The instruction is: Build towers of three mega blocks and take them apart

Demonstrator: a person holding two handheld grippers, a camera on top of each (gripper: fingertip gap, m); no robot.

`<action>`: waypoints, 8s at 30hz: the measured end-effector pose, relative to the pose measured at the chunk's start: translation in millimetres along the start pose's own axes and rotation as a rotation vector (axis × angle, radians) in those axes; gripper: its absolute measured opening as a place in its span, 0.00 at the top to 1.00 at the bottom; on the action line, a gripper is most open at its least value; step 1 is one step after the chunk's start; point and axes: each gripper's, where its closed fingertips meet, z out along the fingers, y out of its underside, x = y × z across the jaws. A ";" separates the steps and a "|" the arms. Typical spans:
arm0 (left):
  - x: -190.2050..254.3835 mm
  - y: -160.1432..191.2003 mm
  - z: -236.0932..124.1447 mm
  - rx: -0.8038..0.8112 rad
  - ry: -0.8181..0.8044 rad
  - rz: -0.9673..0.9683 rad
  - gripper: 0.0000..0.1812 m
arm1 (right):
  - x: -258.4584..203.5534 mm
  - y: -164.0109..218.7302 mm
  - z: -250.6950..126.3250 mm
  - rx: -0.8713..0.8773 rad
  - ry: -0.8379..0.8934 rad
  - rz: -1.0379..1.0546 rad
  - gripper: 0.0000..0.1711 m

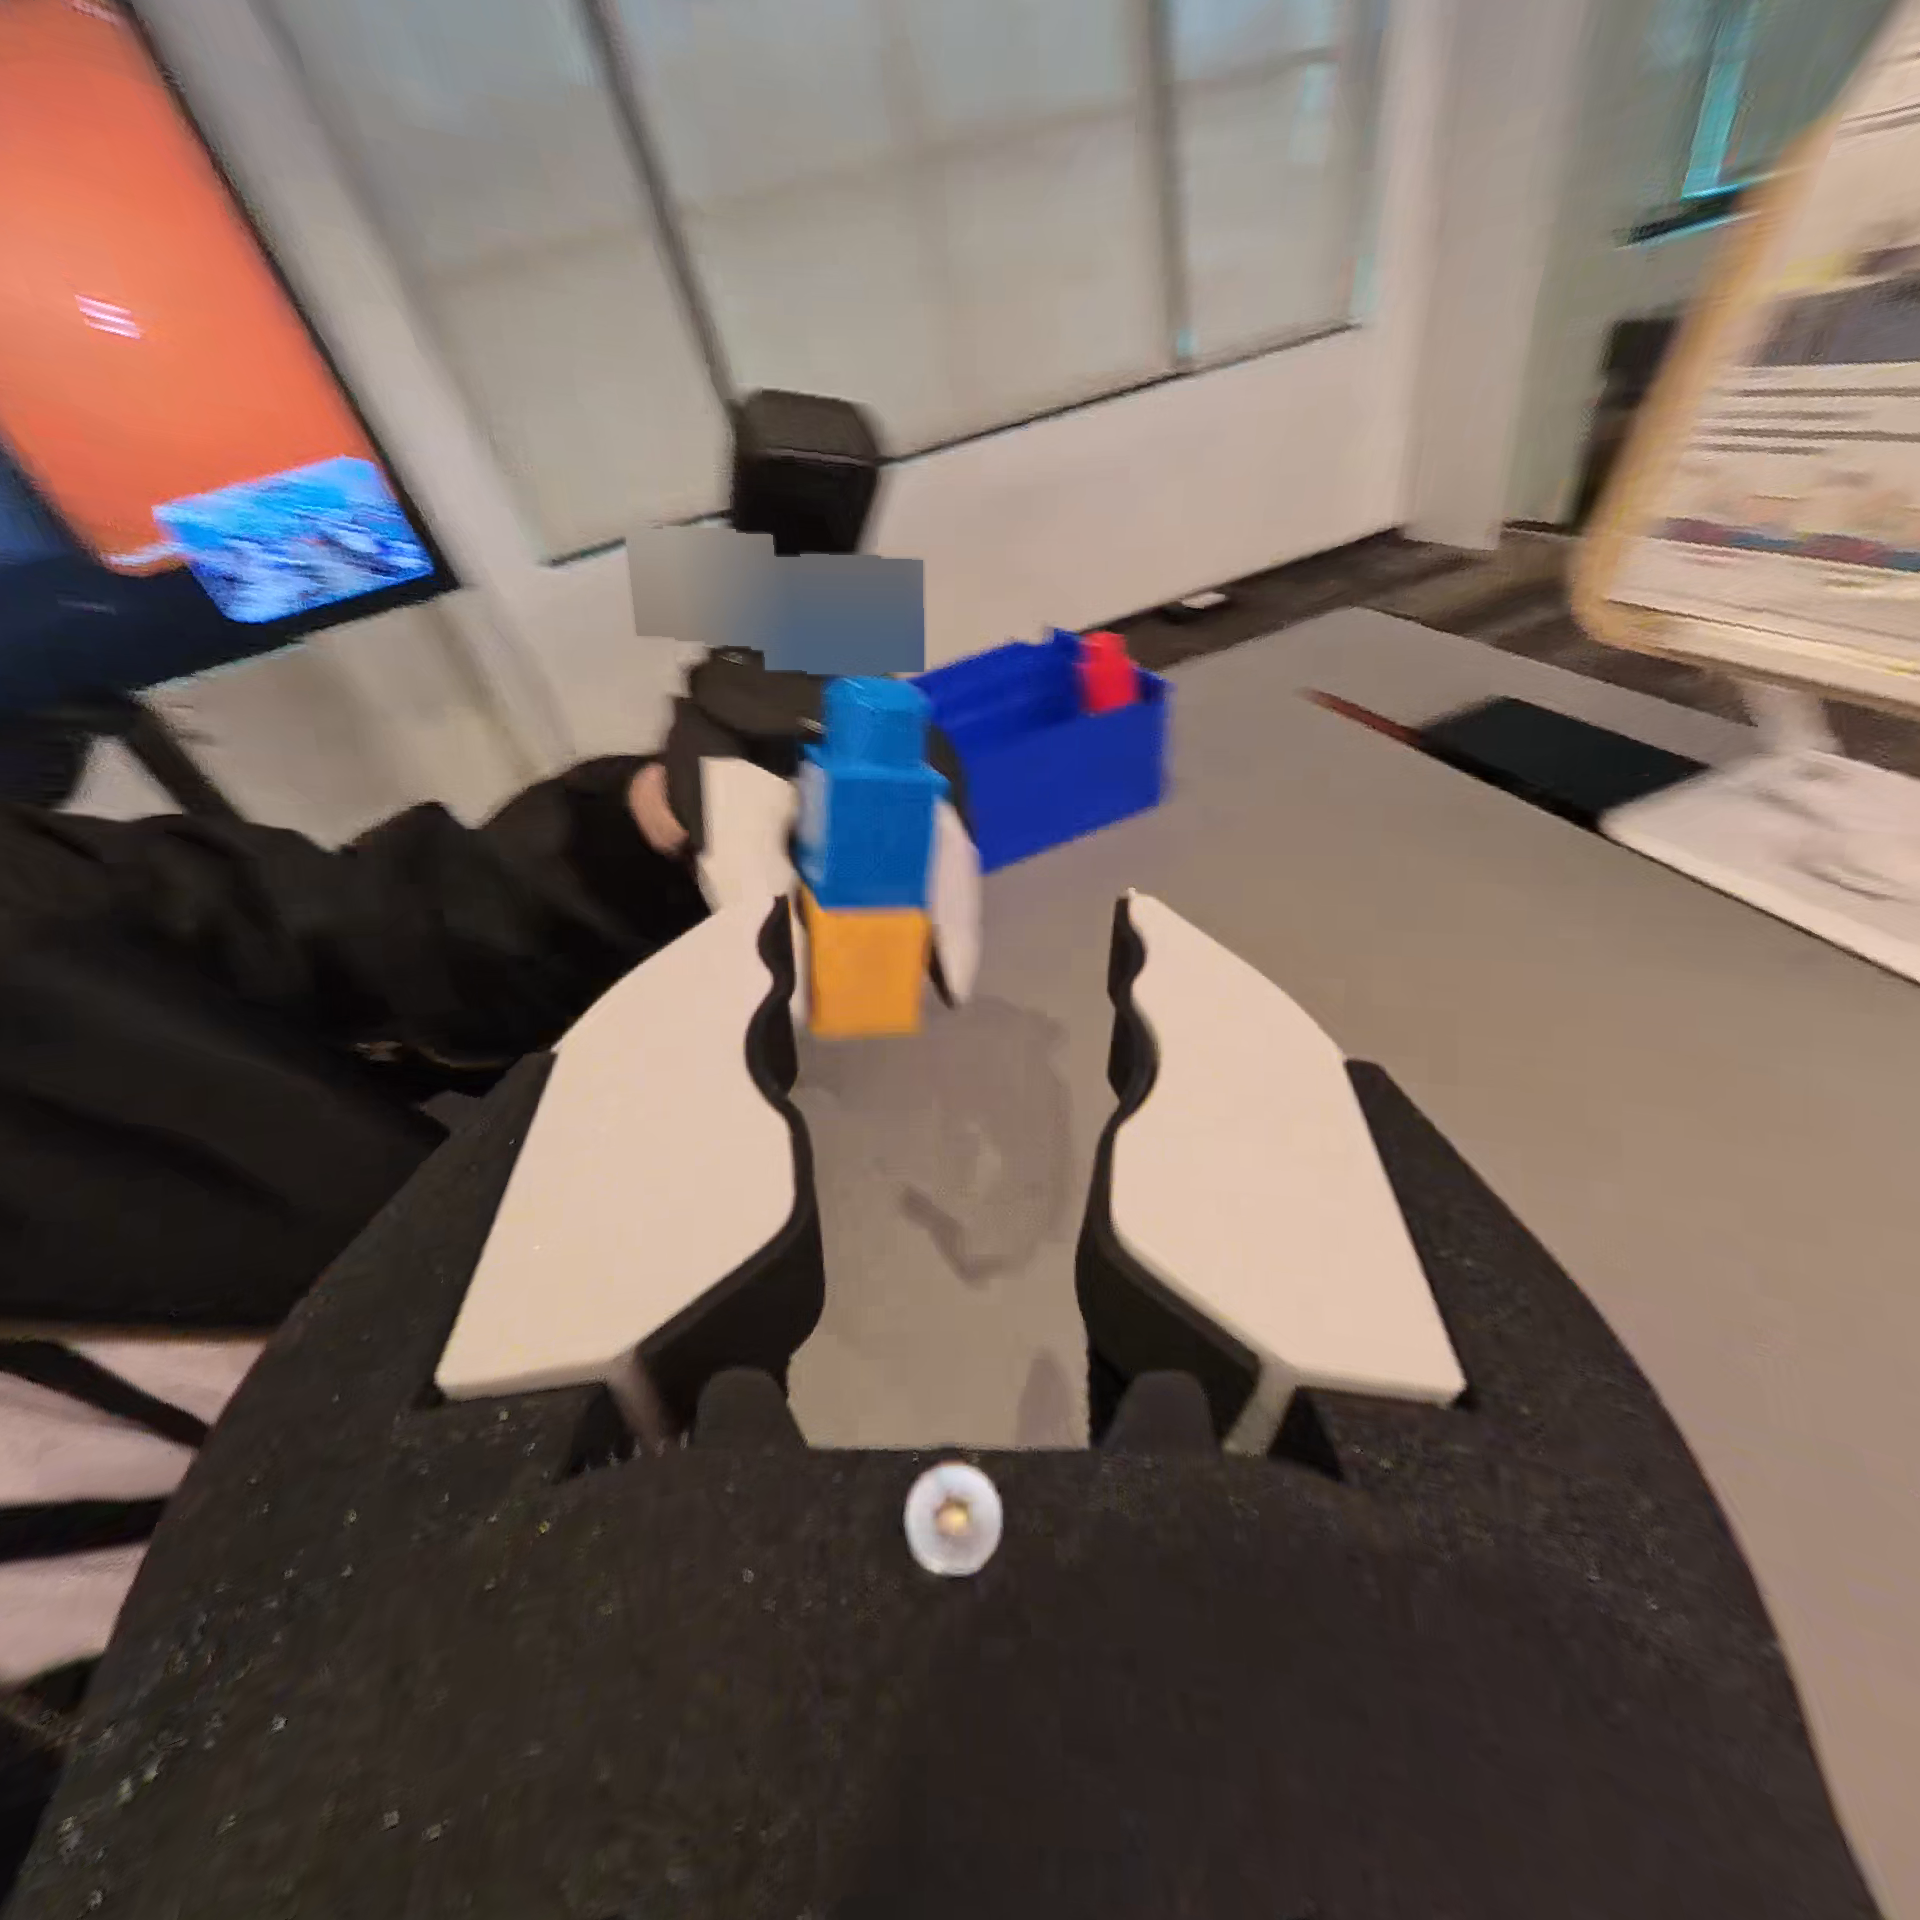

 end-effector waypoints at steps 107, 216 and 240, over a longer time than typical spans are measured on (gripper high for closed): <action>2.1 75.4 -63.6 0.140 -0.093 -0.105 0.70 | 144.3 140.9 -315.9 -0.693 0.937 0.375 0.84; 3.5 -84.5 -56.3 0.382 0.080 -0.075 0.80 | -25.0 6.6 74.5 -0.139 -0.303 0.169 0.79; -3.1 2.3 -65.8 0.118 -0.183 0.119 0.80 | 196.2 175.0 -297.9 -0.776 0.844 0.574 0.79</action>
